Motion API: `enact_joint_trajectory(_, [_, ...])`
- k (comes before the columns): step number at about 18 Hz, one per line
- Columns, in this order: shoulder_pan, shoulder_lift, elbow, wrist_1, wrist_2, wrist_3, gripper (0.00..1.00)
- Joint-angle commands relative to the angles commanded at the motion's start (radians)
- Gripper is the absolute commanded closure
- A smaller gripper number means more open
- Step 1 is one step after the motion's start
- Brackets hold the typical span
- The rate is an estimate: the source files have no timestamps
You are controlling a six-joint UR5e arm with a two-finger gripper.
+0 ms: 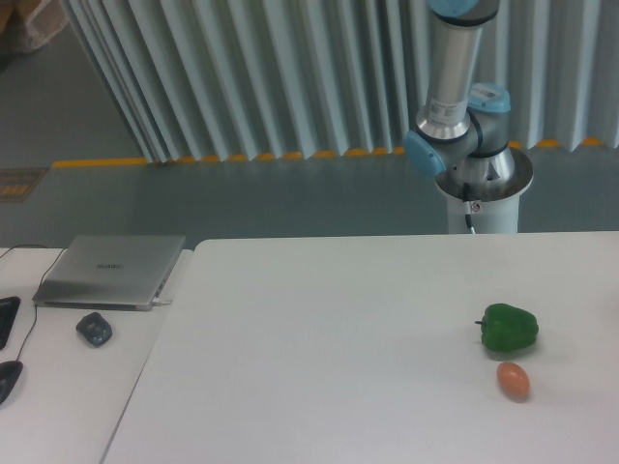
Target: Place the red pepper on the table
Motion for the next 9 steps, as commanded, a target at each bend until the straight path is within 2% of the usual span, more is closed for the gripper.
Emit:
enact_joint_trajectory(4, [0.009, -0.084, 0.057, 0.067, 0.0, -0.017, 0.0])
enact_joint_trajectory(9, [0.009, -0.169, 0.133, 0.137, 0.0, -0.109, 0.0])
